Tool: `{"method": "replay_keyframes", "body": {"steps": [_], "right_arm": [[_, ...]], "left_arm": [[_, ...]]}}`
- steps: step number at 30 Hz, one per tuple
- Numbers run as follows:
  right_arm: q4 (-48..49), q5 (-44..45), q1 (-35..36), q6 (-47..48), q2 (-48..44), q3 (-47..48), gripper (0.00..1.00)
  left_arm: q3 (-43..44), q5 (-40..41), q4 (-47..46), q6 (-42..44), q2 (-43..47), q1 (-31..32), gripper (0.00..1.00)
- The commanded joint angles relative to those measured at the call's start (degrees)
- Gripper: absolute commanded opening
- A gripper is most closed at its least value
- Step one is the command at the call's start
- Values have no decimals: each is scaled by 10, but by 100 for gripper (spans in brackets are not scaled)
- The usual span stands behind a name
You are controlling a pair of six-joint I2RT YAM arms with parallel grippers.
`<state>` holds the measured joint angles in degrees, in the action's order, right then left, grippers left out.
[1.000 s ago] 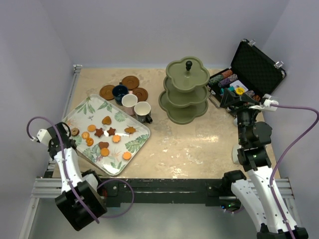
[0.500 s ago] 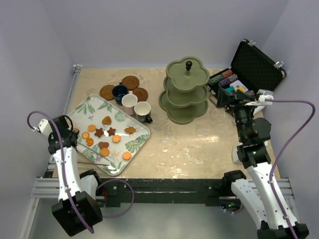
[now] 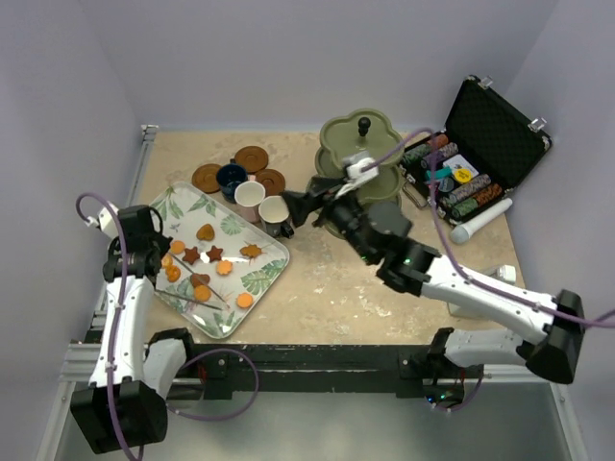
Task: Serve the afternoon tea
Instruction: Pick up the clamp from the corner of the board.
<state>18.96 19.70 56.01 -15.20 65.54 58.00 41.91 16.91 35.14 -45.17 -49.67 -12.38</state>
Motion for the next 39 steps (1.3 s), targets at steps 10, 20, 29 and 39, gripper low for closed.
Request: {"method": "replay_keyframes", "body": {"steps": [10,20,29,39], "right_arm": [[41,168,246,39,249,118,83],[22,256,274,59,406,191,82],[29,284,275,87,496,233,72],[6,288,259,81,554,283,58]], "left_arm": [[48,39,-37,-81,-39,119,0],[54,37,-40,-87,-47,142,0],[51,34,-41,-85,-39,143,0],[51,33,-42,-81,-33,143,0]]}}
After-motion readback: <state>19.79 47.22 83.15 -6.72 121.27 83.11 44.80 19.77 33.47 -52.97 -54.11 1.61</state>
